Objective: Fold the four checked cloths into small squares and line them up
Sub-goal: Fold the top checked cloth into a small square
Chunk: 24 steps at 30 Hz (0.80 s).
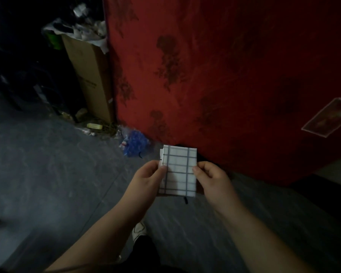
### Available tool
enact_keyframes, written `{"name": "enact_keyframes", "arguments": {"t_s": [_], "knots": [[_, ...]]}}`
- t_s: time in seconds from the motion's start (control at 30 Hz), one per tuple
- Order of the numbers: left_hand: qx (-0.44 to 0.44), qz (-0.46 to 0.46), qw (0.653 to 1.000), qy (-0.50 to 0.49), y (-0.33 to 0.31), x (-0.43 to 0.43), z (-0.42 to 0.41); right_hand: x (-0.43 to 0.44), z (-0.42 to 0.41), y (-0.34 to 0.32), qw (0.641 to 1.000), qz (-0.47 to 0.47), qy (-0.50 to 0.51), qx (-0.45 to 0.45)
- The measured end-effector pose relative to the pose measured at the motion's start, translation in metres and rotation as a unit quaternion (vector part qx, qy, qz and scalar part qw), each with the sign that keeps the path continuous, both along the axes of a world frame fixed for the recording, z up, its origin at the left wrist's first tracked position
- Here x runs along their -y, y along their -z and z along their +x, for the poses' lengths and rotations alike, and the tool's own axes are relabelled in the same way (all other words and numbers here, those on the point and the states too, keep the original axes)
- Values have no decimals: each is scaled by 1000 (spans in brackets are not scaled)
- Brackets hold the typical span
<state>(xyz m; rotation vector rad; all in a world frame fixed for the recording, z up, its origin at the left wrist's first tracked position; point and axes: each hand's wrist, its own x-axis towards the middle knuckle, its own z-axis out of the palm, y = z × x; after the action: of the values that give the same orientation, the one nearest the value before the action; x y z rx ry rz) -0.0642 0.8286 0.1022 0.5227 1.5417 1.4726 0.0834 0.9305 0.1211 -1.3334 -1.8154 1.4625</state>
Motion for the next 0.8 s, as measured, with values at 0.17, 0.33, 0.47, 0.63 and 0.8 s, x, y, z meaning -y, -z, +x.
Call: {"name": "enact_keyframes", "arguments": {"t_s": [0.17,0.33,0.47,0.63,0.8], "knots": [[-10,4,1000,-9,-8,-68,-108,-71,-111,-14,999,-3,-11,-32],[-27,7,998,-64,-28,-101,-203,-114,-210,-22,997,-22,-48,-60],[-24,0,991,-128,-30,-106,-269,-133,-295,-15,990,-57,-114,-66],[-18,-32,976,-214,-19,-107,-364,-157,-416,6,974,-80,-202,-62],[-34,-51,956,-285,-13,-110,-478,-181,-563,21,946,-109,-295,-73]]}}
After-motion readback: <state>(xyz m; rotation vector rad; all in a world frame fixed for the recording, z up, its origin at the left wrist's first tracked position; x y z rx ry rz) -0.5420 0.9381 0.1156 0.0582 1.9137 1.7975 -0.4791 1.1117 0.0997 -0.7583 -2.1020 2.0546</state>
